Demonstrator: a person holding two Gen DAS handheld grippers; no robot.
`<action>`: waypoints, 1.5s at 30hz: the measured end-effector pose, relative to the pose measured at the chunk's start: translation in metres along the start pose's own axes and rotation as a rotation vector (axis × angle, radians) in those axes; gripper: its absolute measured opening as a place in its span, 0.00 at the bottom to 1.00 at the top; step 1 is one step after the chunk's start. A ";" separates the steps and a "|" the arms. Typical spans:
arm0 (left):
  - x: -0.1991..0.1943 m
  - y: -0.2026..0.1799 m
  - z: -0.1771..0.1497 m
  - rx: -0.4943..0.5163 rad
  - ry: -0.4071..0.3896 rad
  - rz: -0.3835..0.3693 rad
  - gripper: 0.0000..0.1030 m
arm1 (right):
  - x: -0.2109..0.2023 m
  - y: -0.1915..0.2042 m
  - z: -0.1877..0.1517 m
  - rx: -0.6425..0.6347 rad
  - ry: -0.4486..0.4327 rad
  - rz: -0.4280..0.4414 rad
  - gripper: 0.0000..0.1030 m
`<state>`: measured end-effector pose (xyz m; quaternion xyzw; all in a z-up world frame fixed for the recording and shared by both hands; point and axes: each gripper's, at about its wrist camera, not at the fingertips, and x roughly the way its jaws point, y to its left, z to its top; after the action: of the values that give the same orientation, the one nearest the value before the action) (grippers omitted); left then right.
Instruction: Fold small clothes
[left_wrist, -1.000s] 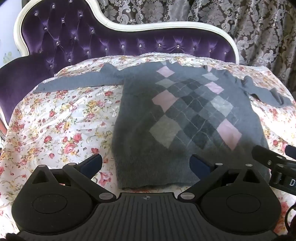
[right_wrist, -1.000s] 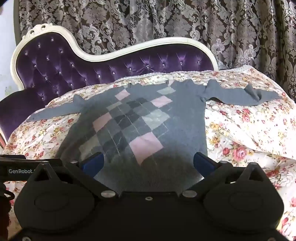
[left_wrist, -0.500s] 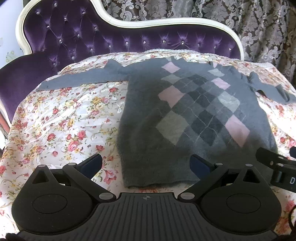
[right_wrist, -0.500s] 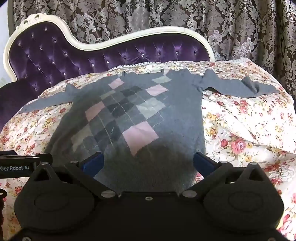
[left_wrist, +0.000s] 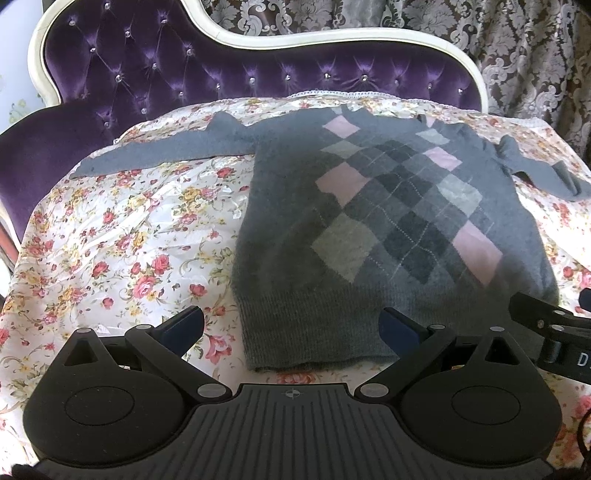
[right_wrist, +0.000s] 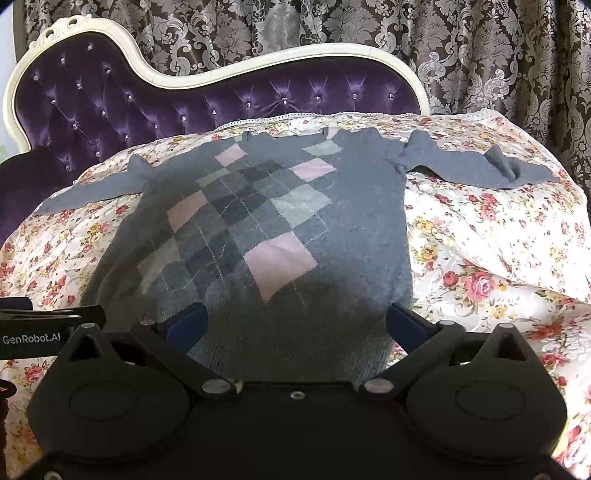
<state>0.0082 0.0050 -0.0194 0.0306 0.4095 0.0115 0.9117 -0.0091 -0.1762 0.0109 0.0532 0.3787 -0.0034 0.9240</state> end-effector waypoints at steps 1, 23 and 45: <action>0.001 0.000 0.000 0.001 0.001 0.000 0.99 | 0.000 0.000 0.000 0.000 0.001 0.001 0.99; 0.007 0.000 0.000 0.007 0.029 -0.003 0.99 | 0.005 0.006 0.002 -0.003 0.013 0.023 0.99; 0.012 -0.001 -0.002 0.011 0.044 -0.013 0.99 | 0.008 0.006 -0.002 0.002 0.023 0.032 0.99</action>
<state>0.0147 0.0043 -0.0294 0.0330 0.4297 0.0042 0.9024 -0.0045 -0.1697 0.0045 0.0602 0.3885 0.0117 0.9194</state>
